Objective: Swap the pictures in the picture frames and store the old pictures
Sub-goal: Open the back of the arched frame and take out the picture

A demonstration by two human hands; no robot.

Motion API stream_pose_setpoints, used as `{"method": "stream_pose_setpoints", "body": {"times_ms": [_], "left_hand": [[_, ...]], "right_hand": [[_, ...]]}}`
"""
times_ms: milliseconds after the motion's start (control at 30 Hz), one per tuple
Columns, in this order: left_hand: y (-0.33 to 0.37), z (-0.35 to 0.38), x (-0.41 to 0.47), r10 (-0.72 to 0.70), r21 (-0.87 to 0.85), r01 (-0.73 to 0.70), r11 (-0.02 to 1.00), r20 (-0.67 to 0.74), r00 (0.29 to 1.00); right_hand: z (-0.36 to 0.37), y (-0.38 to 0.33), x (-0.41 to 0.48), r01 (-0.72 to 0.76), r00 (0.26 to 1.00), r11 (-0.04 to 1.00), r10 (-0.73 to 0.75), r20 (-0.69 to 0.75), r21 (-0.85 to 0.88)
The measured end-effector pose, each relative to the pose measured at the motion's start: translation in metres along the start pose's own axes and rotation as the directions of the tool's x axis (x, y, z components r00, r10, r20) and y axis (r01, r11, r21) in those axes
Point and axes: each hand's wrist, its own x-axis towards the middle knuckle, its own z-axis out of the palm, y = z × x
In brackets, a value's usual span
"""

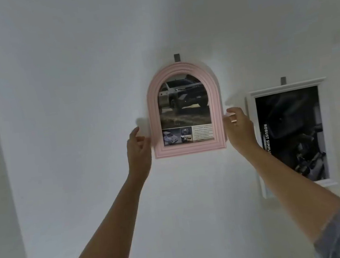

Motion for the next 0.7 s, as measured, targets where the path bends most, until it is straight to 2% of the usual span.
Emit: {"method": "stream_pose_setpoints", "body": {"times_ms": [200, 500, 700], "left_hand": [[-0.014, 0.02, -0.008, 0.092, 0.044, -0.101, 0.994, 0.174, 0.981], [0.013, 0.026, -0.021, 0.129, -0.069, -0.122, 0.99, 0.104, 0.986], [0.014, 0.021, -0.066, 0.015, -0.172, 0.001, 0.985, 0.088, 0.996]], "right_hand": [[0.026, 0.008, -0.001, 0.049, 0.999, 0.997, -0.049, -0.011, 0.063], [0.005, -0.014, 0.001, 0.076, 0.997, 0.985, -0.07, -0.04, 0.158], [-0.02, -0.01, -0.037, 0.046, 0.997, 0.963, -0.062, 0.052, 0.264]]}}
